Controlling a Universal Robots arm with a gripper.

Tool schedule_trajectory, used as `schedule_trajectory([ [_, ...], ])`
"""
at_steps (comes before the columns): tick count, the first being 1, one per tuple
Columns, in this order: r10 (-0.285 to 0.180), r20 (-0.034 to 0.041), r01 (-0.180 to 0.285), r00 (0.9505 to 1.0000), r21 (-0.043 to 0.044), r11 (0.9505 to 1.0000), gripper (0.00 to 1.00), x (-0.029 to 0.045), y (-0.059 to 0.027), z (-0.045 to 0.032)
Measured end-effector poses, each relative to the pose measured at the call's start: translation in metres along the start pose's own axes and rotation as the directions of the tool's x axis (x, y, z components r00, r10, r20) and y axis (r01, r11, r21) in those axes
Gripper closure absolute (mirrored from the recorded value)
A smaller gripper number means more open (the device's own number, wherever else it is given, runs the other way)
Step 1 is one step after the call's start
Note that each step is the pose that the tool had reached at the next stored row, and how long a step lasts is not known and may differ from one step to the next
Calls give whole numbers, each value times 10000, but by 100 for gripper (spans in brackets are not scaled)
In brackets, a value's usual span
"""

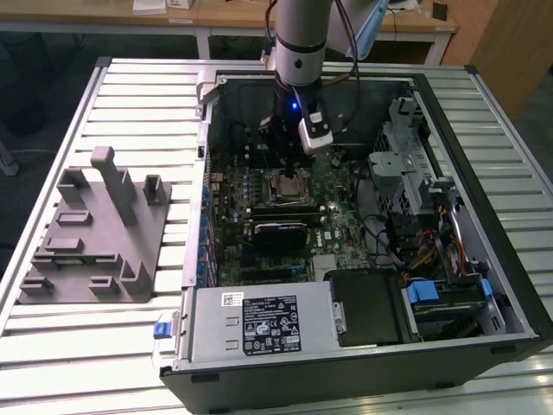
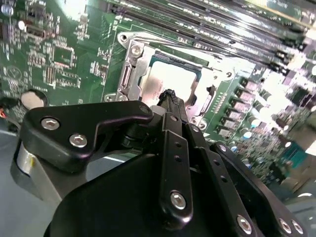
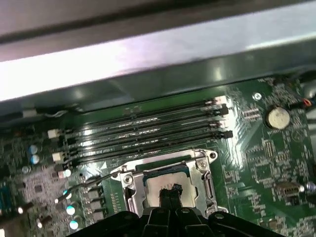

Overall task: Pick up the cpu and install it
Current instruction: 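Close the cpu cover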

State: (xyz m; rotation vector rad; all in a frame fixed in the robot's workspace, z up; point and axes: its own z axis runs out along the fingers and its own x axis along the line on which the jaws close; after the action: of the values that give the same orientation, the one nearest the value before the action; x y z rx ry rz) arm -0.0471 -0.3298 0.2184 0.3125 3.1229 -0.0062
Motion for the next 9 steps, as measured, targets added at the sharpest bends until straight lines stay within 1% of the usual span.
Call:
schedule_trajectory([
  [3, -557, 2, 557, 9984, -1, 9984, 89, 0, 0, 4],
  [5, -915, 3, 915, 9958, -2, 9958, 89, 0, 0, 7],
  [7, -1258, 4, 1258, 9921, -2, 9921, 89, 0, 0, 8],
  [9, -1401, 5, 1401, 9901, -2, 9901, 89, 0, 0, 8],
])
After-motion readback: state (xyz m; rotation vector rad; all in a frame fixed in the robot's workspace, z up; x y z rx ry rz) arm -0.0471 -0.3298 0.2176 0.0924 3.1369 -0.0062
